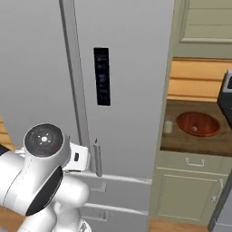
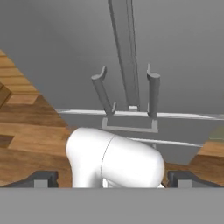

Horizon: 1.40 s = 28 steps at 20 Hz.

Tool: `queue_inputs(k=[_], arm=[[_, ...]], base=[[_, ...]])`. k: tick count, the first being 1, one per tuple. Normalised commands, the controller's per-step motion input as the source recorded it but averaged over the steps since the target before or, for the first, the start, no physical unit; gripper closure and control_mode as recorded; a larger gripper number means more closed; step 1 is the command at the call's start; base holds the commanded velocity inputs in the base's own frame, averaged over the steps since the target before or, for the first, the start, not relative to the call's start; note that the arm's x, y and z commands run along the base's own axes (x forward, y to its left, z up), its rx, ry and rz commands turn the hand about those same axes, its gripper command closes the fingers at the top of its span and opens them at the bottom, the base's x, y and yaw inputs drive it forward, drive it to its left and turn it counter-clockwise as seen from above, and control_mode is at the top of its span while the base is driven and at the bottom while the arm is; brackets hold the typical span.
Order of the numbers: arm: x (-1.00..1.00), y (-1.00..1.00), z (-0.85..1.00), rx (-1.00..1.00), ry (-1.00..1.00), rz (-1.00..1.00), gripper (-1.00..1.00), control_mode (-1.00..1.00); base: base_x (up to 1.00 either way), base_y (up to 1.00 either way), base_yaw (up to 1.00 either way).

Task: Grab a lemon wedge from the fridge and one ice cube from the ice bowl, and put them in the glass of lemonade.

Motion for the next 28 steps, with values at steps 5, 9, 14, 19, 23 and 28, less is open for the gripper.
queue_inputs(k=[5, 9, 14, 19, 23, 28], arm=[[0.00, 0.00, 0.00, 0.00, 0.00, 0.00, -1.00, 1.00], [0.00, 0.00, 0.00, 0.00, 0.00, 0.00, -1.00, 1.00], [0.00, 0.00, 0.00, 0.00, 0.00, 0.00, -1.00, 1.00], [0.00, 0.00, 0.00, 0.00, 0.00, 0.00, -1.00, 1.00], [0.00, 0.00, 0.00, 0.00, 0.00, 0.00, -1.00, 1.00], [0.00, 0.00, 0.00, 0.00, 0.00, 0.00, -1.00, 1.00]], base=[[-0.12, 0.56, -0.05], [-0.22, -0.30, -0.16], [-0.79, -0.36, -0.03], [-0.75, -0.19, 0.01], [-0.56, -0.11, 0.05], [-0.18, 0.00, 0.02]])
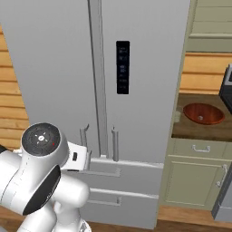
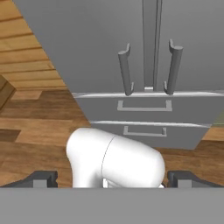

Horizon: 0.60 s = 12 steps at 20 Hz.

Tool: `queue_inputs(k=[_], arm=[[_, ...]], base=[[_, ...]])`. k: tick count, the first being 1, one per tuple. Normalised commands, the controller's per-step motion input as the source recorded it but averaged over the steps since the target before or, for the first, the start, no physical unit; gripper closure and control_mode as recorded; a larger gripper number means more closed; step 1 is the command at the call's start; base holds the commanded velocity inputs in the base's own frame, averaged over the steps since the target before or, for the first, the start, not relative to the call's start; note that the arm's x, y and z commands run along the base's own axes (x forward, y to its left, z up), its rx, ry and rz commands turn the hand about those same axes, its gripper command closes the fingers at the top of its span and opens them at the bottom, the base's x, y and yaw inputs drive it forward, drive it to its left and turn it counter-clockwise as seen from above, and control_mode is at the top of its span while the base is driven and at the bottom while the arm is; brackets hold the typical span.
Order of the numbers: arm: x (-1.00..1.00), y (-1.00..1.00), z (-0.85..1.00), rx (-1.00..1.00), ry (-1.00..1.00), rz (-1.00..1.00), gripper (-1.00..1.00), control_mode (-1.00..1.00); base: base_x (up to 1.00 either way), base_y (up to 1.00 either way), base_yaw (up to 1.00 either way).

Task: Grab a lemon wedge from the fridge and one ice cube from the ice bowl, and put them in the glass of lemonade.

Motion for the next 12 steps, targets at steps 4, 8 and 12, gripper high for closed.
queue_inputs(k=[4, 8, 12], arm=[[0.00, 0.00, 0.00, 0.00, 0.00, 0.00, -1.00, 1.00], [0.00, 0.00, 0.00, 0.00, 0.00, 0.00, -1.00, 1.00], [0.00, 0.00, 0.00, 0.00, 0.00, 0.00, -1.00, 1.00]], base=[[-0.07, 0.00, 0.00], [0.00, 0.00, 0.00], [0.00, 0.00, 0.00]])
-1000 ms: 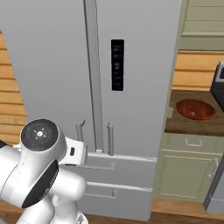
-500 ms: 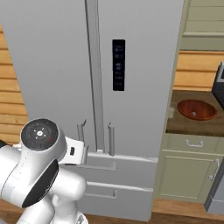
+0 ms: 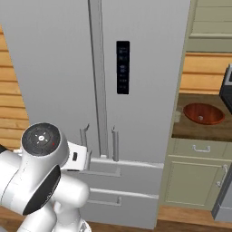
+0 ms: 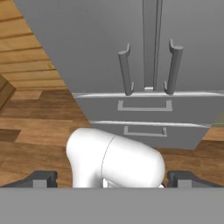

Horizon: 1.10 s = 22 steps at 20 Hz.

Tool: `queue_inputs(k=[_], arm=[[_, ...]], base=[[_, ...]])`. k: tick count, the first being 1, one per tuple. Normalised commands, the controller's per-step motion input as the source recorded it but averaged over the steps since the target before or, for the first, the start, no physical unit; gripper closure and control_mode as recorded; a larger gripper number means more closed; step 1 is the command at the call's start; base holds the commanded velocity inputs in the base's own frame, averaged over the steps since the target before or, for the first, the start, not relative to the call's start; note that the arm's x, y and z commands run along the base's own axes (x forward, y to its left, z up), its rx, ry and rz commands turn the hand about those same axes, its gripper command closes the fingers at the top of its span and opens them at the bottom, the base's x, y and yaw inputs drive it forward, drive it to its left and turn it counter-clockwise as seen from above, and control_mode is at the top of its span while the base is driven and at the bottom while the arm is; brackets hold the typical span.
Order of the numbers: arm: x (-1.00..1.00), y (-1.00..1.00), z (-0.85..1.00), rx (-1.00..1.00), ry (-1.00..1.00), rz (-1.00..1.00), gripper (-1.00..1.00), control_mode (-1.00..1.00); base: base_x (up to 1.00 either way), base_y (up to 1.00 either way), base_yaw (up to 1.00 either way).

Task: Grab a lemon wedge from the fridge and one ice cube from the ice bowl, and put them in the glass of lemonade.

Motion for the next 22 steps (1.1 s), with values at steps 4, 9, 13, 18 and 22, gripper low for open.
queue_inputs(k=[4, 9, 13, 18, 22], arm=[[0.00, 0.00, 0.00, 0.00, 0.00, 0.00, -1.00, 1.00], [0.01, 0.00, 0.00, 0.00, -0.03, 0.00, -1.00, -1.00], [0.36, 0.00, 0.00, -0.01, -0.05, 0.00, -1.00, -1.00], [0.95, 0.05, 0.05, -0.23, 0.15, -0.01, -1.00, -1.00], [0.97, -0.06, -0.02, -0.13, 0.17, -0.12, -1.00, -1.00]], base=[[-0.02, 0.00, 0.00], [0.00, 0.00, 0.00], [0.00, 0.00, 0.00], [0.00, 0.00, 0.00], [0.00, 0.00, 0.00]])
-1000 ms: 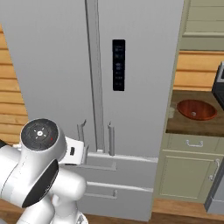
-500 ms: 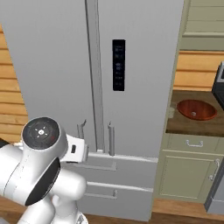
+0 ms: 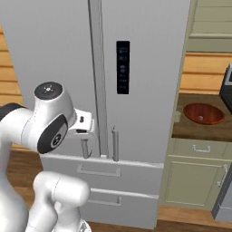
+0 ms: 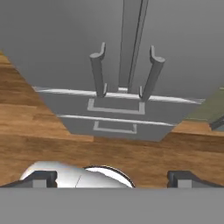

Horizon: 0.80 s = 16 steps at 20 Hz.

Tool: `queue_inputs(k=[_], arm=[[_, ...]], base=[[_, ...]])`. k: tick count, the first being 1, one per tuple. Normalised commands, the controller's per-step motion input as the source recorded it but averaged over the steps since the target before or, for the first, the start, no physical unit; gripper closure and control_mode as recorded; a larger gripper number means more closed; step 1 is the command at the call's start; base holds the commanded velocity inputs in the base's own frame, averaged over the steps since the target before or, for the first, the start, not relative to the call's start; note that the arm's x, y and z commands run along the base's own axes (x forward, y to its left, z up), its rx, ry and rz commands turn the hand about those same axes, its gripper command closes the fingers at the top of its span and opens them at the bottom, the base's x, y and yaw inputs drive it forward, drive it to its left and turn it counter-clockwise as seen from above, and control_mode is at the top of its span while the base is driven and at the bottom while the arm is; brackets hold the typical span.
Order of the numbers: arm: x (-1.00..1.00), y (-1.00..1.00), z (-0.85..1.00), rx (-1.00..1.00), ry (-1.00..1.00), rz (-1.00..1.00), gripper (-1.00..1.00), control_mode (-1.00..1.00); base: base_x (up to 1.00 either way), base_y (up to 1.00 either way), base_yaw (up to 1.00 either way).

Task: Grab a lemon wedge from the fridge and one ice cube from the ice bowl, and put them in the glass of lemonade.

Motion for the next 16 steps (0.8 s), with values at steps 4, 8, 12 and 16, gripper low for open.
queue_inputs(k=[4, 8, 12, 16], arm=[[0.87, -0.17, -0.44, 0.00, -0.01, -0.09, -1.00, -1.00], [0.88, -0.03, -0.63, 0.02, -0.04, -0.05, -1.00, -1.00], [0.61, -0.21, -0.54, 0.09, -0.14, -0.06, -1.00, -1.00], [0.15, -0.47, -0.26, 0.05, -0.21, -0.11, -1.00, -1.00]], base=[[0.00, 0.00, 0.00], [0.00, 0.00, 0.00], [0.00, 0.00, 0.00], [0.00, 0.00, 0.00]])
